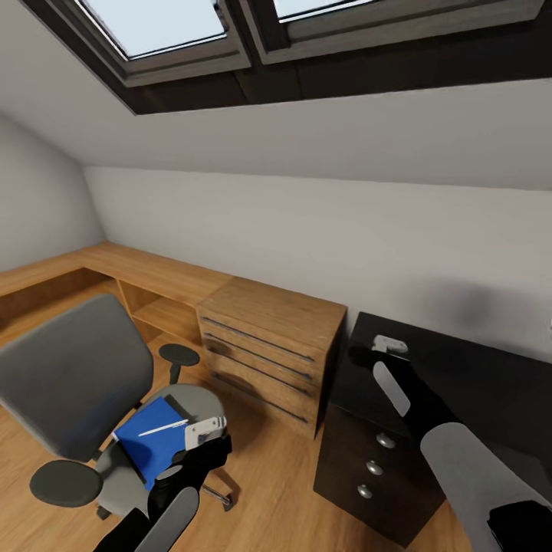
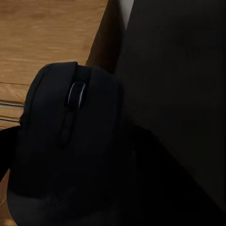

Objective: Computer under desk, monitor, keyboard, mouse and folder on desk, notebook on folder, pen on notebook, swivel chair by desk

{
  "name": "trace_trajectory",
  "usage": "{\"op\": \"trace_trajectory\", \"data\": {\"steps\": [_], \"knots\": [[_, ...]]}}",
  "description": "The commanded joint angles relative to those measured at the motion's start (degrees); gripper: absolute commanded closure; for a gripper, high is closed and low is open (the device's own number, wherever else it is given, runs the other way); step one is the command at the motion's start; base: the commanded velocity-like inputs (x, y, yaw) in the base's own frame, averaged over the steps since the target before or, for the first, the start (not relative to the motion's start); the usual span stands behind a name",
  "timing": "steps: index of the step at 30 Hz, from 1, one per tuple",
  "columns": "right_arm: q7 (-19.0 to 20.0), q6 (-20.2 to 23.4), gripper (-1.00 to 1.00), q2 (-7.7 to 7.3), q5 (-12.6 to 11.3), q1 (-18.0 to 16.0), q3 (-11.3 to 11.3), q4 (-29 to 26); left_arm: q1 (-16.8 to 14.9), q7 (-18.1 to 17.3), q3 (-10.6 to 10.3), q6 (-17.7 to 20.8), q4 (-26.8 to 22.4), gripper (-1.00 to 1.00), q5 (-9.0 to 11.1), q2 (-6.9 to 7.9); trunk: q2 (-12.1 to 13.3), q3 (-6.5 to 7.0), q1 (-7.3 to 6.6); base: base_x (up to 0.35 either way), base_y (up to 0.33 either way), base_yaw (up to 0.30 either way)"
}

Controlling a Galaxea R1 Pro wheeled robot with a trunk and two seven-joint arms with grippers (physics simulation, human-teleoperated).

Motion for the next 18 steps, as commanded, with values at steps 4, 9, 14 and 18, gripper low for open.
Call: {"op": "trace_trajectory", "data": {"steps": [4, 9, 14, 18], "knots": [[-1.92, -0.01, 1.00, -0.08, -0.82, -0.06, -0.16, -0.09, -0.07, 0.43, -0.08, 0.15, 0.04, -1.00, 0.33, 0.11, -0.06, -0.08, 0.01, 0.000, 0.000, -0.012], [-2.41, -0.14, 1.00, -0.08, -0.94, -0.06, -0.51, -0.09, -0.07, 0.43, -0.12, -0.07, -0.03, -1.00, -0.09, 0.48, -0.06, -0.05, 0.01, 0.000, 0.000, -0.091], [-2.47, -0.15, 1.00, -0.09, -0.94, -0.06, -1.47, -0.11, -0.07, 0.43, -0.19, -0.11, -0.09, -1.00, -0.10, 0.83, -0.06, 0.04, 0.01, 0.000, 0.000, -0.229], [-2.51, -0.15, 1.00, -0.37, -0.94, -0.06, -2.03, -0.25, -0.07, 0.43, -0.21, -0.11, -0.24, -1.00, -0.10, 1.03, -0.06, 0.11, 0.01, -0.007, -0.007, -0.248]]}}
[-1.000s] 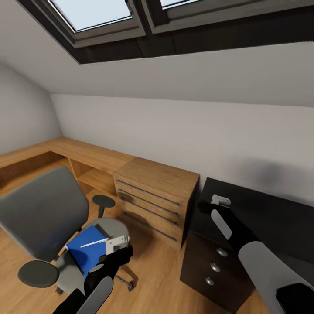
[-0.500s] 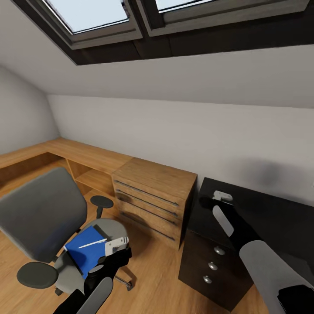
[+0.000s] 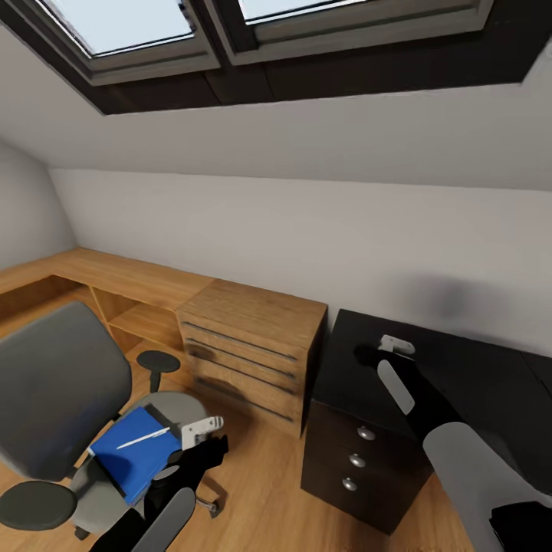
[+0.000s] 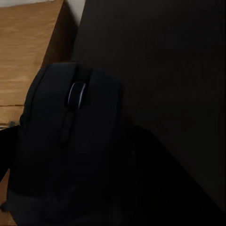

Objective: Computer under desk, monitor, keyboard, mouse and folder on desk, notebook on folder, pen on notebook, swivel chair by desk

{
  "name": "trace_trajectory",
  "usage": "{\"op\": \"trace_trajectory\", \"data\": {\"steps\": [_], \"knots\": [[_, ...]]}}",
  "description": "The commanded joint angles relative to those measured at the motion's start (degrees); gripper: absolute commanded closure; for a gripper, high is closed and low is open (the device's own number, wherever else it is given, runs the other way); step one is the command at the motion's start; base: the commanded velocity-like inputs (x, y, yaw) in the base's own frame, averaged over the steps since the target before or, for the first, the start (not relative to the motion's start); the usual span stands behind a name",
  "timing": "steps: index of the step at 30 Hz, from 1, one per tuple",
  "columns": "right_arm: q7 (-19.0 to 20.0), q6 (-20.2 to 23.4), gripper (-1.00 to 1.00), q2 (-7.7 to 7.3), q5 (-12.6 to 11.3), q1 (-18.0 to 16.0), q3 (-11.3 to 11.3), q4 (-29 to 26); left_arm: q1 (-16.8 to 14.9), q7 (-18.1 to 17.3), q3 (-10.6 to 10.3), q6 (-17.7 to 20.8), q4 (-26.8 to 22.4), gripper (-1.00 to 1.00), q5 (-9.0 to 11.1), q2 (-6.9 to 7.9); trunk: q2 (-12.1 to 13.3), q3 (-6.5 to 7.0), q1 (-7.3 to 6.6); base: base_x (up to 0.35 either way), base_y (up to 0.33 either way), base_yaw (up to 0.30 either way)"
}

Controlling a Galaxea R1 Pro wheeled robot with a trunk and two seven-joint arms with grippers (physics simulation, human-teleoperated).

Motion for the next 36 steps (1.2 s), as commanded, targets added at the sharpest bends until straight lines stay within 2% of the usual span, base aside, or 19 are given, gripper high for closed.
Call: {"op": "trace_trajectory", "data": {"steps": [1, 4, 8, 21, 30, 31, 34, 36], "knots": [[-0.68, 0.02, 1.00, -0.41, -0.77, -0.05, 0.24, -0.21, -0.07, 0.43, -0.13, 0.13, -0.15, -1.00, 0.28, 0.17, -0.06, -0.06, 0.01, -0.093, -0.093, -0.252], [-0.67, 0.07, 1.00, -1.22, -0.79, -0.05, 0.10, -0.51, -0.07, 0.39, -0.13, 0.14, -0.22, -1.00, 0.28, 0.31, -0.06, 0.00, 0.01, -0.179, -0.177, -0.252], [-0.68, 0.10, 1.00, -1.46, -0.78, -0.05, -0.09, -0.61, -0.07, 0.35, -0.13, 0.15, -0.24, -1.00, 0.27, 0.36, -0.06, 0.08, 0.01, -0.229, -0.225, -0.253], [-0.63, 0.02, 1.00, -1.53, -0.77, -0.05, -0.22, -0.56, -0.07, 0.41, -0.13, 0.15, -0.24, -1.00, 0.22, 0.45, -0.06, 0.25, 0.01, -0.210, -0.265, -0.254], [-0.63, 0.08, 1.00, -1.52, -0.77, -0.05, -0.22, -0.54, -0.07, 0.40, -0.33, 0.03, -0.24, -1.00, 0.19, 0.44, -0.06, 0.25, 0.01, -0.029, -0.107, -0.260], [-0.63, 0.09, 1.00, -1.50, -0.77, -0.05, -0.22, -0.54, -0.07, 0.41, -0.48, 0.01, -0.24, -1.00, 0.19, 0.41, -0.06, 0.25, 0.01, -0.001, -0.012, -0.261], [-0.61, 0.16, 1.00, -1.48, -0.75, -0.05, -0.20, -0.54, -0.07, 0.64, -2.98, -0.15, -0.31, -1.00, 0.06, 0.45, -0.06, 0.25, 0.01, 0.000, -0.004, -0.264], [-0.55, 0.11, 1.00, -1.47, -0.71, -0.05, -0.16, -0.49, -0.07, 0.76, -4.65, -0.83, -0.28, -1.00, -0.72, 0.45, -0.06, 0.25, 0.01, 0.000, -0.001, -0.266]]}}
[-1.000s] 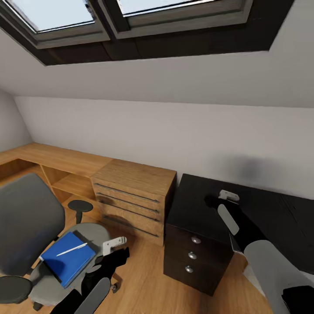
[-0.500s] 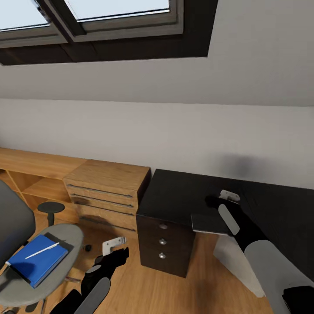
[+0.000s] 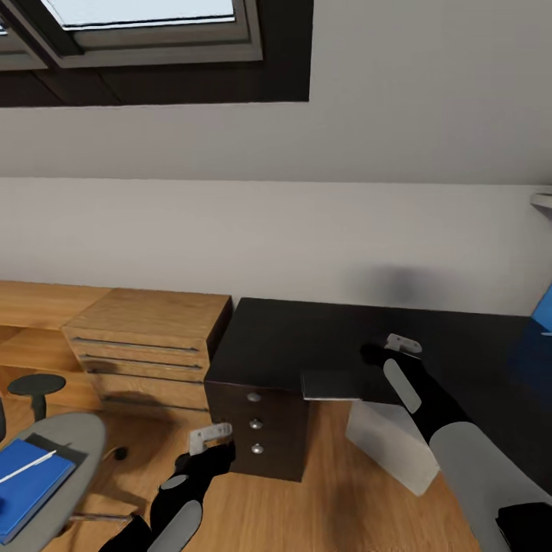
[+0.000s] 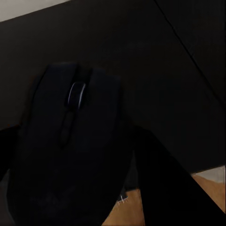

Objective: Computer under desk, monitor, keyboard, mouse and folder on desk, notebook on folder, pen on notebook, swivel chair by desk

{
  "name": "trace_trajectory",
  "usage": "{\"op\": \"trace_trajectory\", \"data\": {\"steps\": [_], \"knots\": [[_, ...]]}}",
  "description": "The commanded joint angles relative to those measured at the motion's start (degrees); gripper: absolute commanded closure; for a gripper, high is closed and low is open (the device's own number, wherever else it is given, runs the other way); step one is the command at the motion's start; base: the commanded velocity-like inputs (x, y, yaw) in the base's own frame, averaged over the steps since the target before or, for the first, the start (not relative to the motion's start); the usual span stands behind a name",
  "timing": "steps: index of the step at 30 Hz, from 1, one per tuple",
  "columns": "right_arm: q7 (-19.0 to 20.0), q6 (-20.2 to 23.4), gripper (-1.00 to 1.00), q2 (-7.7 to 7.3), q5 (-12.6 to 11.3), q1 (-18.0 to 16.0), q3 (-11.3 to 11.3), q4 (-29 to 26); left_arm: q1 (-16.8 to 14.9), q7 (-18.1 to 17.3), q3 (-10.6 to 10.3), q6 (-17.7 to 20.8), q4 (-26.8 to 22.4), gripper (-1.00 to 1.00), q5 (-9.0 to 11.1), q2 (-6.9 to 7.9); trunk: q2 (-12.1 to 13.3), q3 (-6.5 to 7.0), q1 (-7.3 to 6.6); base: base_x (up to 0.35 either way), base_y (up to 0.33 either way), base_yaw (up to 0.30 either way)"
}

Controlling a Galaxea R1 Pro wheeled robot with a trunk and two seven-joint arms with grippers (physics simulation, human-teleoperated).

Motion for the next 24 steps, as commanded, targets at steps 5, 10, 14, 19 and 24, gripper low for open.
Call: {"op": "trace_trajectory", "data": {"steps": [5, 10, 14, 19, 24], "knots": [[-0.66, 0.08, 1.00, -0.15, -0.63, -0.06, 0.31, -0.08, 1.84, 0.29, -7.05, -8.53, 3.98, -1.00, -3.88, 3.04, -0.06, -0.08, 0.01, 0.000, 0.000, -0.267], [-0.72, 0.11, 1.00, -0.16, -0.48, -0.06, 0.37, -0.13, 2.43, 0.06, -15.01, -19.04, 21.91, -1.00, -3.93, 3.91, -0.06, -0.08, 0.01, 0.000, 0.000, -0.268], [-0.73, 0.11, 1.00, -0.15, -0.38, -0.06, 0.37, -0.14, 2.47, -8.80, -15.39, -28.93, 50.98, -1.00, -0.68, -4.91, -0.06, -0.08, 0.01, 0.000, 0.000, -0.268], [-0.77, 0.11, 1.00, 0.00, -0.21, -0.06, 0.62, -0.14, 2.47, -12.18, -15.24, -35.87, 55.78, -1.00, -0.02, -6.72, -0.06, -0.09, 0.01, 0.000, 0.000, -0.103], [-0.81, 0.11, 1.00, -0.07, -0.14, -0.06, 0.63, -0.09, 2.47, -12.28, -15.24, -35.97, 55.84, -1.00, -0.07, -6.94, -0.06, -0.09, 0.01, 0.000, -0.140, -0.002]]}}
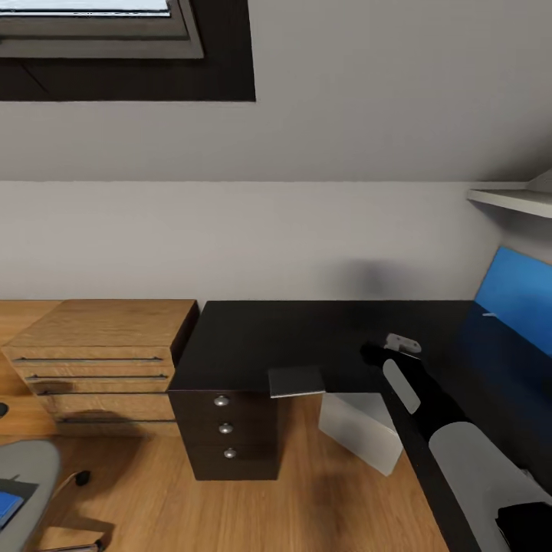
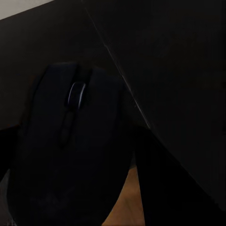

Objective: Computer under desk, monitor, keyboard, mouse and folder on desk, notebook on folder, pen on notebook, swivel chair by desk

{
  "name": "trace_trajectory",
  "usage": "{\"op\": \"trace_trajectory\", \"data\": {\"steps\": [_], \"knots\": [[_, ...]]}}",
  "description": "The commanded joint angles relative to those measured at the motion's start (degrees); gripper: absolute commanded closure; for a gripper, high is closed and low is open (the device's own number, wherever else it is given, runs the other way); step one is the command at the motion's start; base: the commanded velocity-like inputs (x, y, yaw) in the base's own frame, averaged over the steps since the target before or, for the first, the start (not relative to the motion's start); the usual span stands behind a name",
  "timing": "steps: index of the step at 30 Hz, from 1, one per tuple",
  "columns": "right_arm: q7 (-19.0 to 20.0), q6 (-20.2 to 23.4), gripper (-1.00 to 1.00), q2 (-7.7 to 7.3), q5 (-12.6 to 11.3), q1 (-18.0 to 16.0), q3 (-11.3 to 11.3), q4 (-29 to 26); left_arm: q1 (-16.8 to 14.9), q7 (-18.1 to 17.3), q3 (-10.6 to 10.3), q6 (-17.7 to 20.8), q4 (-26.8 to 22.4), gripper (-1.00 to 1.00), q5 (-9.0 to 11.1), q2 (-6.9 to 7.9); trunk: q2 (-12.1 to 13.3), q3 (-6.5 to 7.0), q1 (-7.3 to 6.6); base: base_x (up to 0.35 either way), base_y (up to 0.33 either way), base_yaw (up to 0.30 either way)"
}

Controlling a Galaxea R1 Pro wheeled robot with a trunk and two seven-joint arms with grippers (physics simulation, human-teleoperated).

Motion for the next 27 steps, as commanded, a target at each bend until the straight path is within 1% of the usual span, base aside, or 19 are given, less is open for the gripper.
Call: {"op": "trace_trajectory", "data": {"steps": [1, 4, 10, 13, 20, 22, 23, 25, 26, 27], "knots": [[-0.66, 0.01, 1.00, -0.09, -0.75, -0.05, 0.35, -0.07, -0.07, 0.32, -0.49, -0.32, -0.10, -1.00, 0.58, 0.04, -0.06, -0.08, 0.01, 0.000, -0.219, 0.000], [-0.66, 0.01, 1.00, -0.09, -0.73, -0.05, 0.35, -0.05, -0.07, 0.33, -0.49, -0.32, -0.10, -1.00, 0.56, 0.03, -0.06, -0.08, 0.01, 0.000, -0.111, 0.000], [-0.67, 0.01, 1.00, -0.09, -0.73, -0.05, 0.35, -0.04, -0.07, 0.36, -0.49, -0.32, -0.10, -1.00, 0.60, 0.08, -0.06, -0.08, 0.01, 0.000, -0.019, 0.000], [-0.67, 0.00, 1.00, -0.09, -0.73, -0.05, 0.35, -0.04, -0.07, 0.15, -0.49, -0.33, -0.10, -1.00, 0.60, 0.11, -0.06, -0.08, 0.01, 0.210, -0.001, 0.000], [-0.53, -0.08, 1.00, -0.21, -0.60, -0.05, 0.43, 0.06, -0.07, 0.03, -0.40, -0.32, -0.10, -1.00, 0.69, 0.07, -0.06, -0.08, 0.01, 0.304, -0.028, 0.000], [-0.51, -0.02, 1.00, -0.24, 0.10, -0.05, 0.48, 0.10, -0.07, 0.03, -0.40, -0.32, -0.10, -1.00, 0.71, 0.09, -0.06, -0.08, 0.01, 0.257, -0.176, 0.000], [-0.50, 0.11, 1.00, -0.30, 1.15, -0.05, 0.50, 0.11, -0.07, 0.03, -0.40, -0.32, -0.10, -1.00, 0.72, 0.10, -0.06, -0.08, 0.01, 0.243, -0.199, 0.000], [-0.41, 0.80, 1.00, -0.75, 4.03, -0.05, 0.50, 0.21, -0.07, 0.03, -0.43, -0.32, -0.10, -1.00, 0.69, 0.05, -0.06, -0.08, 0.01, 0.194, -0.165, 0.000], [-0.37, 0.94, 1.00, -0.90, 4.71, -0.05, 0.49, 0.23, -0.07, 0.03, -0.44, -0.33, -0.10, -1.00, 0.68, 0.05, -0.06, -0.08, 0.01, 0.134, -0.114, 0.000], [-0.30, 1.25, 1.00, -1.33, 6.28, -0.05, 0.43, 0.35, -0.07, 0.03, -0.46, -0.33, -0.10, -1.00, 0.66, 0.04, -0.06, -0.08, 0.01, 0.068, -0.058, 0.000]]}}
